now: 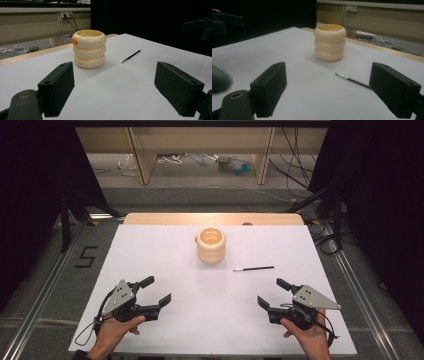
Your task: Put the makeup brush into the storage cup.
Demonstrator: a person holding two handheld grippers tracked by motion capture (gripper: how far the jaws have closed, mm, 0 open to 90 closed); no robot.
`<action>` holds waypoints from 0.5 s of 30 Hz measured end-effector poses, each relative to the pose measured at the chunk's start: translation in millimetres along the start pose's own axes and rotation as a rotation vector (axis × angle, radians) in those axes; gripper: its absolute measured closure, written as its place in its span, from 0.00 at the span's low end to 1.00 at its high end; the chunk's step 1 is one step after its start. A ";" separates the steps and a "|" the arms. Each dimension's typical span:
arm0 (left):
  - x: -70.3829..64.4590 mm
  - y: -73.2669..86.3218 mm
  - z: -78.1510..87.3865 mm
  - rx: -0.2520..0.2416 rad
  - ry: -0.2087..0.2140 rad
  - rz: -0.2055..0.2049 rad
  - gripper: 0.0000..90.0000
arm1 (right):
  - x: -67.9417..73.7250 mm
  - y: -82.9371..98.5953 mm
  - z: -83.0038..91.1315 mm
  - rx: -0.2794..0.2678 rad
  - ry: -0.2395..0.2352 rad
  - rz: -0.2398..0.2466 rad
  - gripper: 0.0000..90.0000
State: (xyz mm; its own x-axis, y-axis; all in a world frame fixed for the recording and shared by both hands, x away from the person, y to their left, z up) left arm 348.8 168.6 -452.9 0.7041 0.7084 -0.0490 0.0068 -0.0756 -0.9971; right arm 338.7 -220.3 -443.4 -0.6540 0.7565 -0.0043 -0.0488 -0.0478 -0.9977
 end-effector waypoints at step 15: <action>-0.5 0.7 -0.6 0.005 0.002 0.002 0.18 | 2.6 0.1 -1.6 0.008 -0.016 -0.001 0.17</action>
State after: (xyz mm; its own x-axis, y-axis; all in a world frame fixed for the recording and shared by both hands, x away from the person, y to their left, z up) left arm 348.9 167.8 -453.5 0.7052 0.7072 -0.0505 0.0023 -0.0735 -0.9973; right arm 338.3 -217.2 -443.7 -0.6658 0.7461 -0.0018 -0.0554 -0.0519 -0.9971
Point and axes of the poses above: each handheld gripper's, and its own axes: z roughly backward along the jaws, y roughly out of its underside, x roughly to its left, the point moved 5 cm from there along -z, roughly forward along the jaws, and after that the axes turned 12 degrees about -x, right-handed, at the moved point
